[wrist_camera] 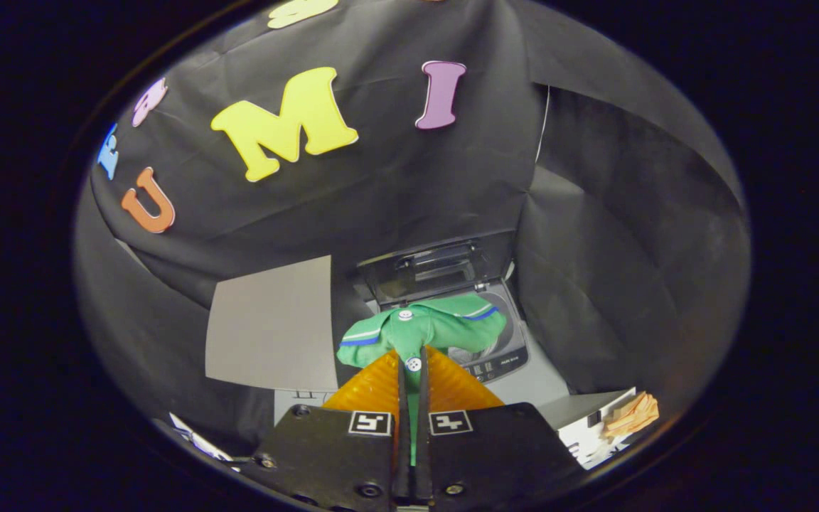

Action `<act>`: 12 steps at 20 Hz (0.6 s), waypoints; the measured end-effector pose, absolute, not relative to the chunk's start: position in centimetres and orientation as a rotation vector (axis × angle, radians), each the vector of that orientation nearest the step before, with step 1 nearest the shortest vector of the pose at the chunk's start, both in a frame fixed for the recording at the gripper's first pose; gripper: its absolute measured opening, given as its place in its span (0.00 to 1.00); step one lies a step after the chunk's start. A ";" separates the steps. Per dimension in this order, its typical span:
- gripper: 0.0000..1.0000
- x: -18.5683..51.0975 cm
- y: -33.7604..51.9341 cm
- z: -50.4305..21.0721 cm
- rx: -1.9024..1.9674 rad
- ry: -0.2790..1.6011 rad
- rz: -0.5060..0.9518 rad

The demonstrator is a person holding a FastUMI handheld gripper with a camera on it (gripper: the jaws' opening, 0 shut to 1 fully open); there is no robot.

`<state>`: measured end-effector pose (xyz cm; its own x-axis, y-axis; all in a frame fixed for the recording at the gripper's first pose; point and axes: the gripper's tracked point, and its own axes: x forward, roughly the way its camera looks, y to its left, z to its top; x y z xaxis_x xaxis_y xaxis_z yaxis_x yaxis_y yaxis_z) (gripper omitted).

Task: Put the clothes into the washing machine and then close the washing machine lid.

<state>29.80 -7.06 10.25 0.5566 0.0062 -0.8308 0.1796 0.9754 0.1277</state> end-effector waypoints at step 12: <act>0.06 35.3 -11.7 0.6 0.203 0.971 -0.025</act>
<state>35.29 -11.70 0.58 0.5657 0.0692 -0.8217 0.1122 0.9807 0.1599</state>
